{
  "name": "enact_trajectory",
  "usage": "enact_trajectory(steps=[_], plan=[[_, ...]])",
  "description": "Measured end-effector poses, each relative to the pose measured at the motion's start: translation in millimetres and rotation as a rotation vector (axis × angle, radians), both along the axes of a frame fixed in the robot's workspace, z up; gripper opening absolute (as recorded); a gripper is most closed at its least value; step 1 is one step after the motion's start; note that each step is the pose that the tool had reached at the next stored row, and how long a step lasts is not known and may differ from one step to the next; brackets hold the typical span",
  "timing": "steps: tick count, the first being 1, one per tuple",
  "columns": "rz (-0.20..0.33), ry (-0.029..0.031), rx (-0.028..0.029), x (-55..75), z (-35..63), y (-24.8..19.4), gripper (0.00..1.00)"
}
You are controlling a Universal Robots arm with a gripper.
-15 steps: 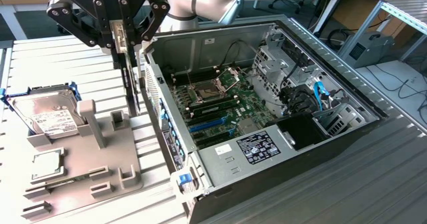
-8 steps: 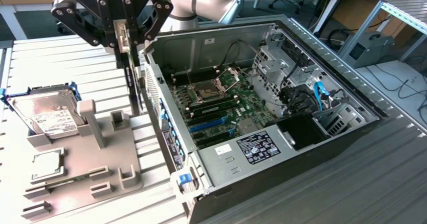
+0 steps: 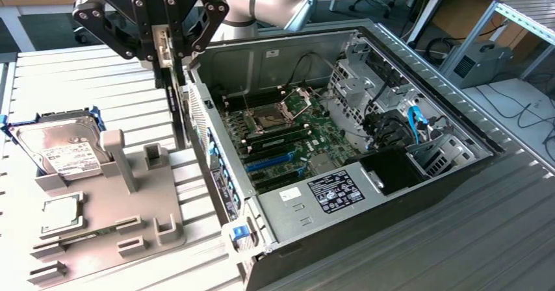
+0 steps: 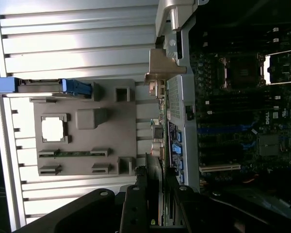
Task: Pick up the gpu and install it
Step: 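Pick up the gpu and move the gpu toward the slot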
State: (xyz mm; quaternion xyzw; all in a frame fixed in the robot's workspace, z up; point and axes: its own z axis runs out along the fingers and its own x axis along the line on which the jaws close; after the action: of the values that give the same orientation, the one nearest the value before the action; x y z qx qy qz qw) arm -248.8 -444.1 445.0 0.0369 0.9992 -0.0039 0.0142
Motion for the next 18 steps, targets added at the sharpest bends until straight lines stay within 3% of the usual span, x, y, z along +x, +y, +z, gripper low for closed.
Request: enact_trajectory(steps=[18], plan=[[0.000, 0.0001, -0.0012, 8.3, 0.0, 0.3, 0.26]])
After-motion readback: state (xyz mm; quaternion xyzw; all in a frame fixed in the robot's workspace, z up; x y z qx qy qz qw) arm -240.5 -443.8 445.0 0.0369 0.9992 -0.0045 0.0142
